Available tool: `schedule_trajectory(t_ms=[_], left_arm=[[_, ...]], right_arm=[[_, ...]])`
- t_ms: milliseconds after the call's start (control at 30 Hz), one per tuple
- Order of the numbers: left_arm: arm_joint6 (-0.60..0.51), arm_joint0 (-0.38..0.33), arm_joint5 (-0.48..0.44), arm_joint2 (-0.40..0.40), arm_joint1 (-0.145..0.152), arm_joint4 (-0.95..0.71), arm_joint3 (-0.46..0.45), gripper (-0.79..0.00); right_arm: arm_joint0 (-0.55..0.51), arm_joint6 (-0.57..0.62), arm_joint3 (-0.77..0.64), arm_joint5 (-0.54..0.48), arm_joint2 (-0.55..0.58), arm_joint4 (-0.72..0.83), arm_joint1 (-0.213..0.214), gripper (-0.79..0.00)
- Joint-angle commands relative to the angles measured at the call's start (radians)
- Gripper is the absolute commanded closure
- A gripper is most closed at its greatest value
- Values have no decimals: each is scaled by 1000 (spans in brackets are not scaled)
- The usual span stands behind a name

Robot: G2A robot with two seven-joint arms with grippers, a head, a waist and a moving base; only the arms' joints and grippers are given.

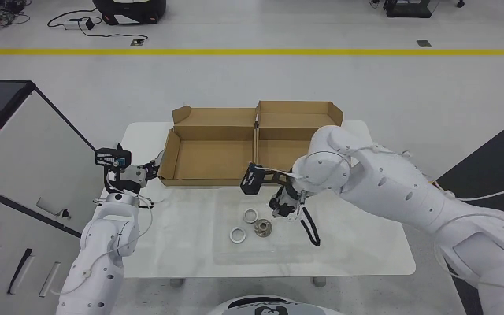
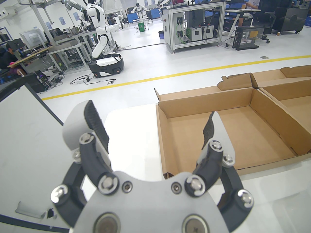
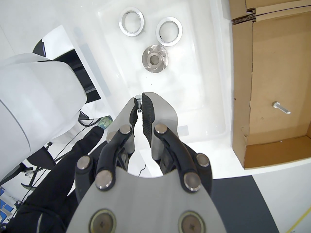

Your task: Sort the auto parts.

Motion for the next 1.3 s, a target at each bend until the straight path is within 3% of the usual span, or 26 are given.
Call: schedule_trajectory(t_ms=[0,400,700,967,1267], left_arm=[[0,0,0,0,0,0,0,-785],[0,0,0,0,0,0,0,-785],[0,0,0,0,0,0,0,-785],[0,0,0,0,0,0,0,-785],[0,0,0,0,0,0,0,-785]], right_arm=[[-9,0,-2,-4,32,12,13,0],[-77,-30,-21,-92,224,123,76,0],[-89,-60,10,-194,300,244,90,0],[-59,-108,85,-286,306,392,80,0],[13,-186,132,-365,224,630,57,0]])
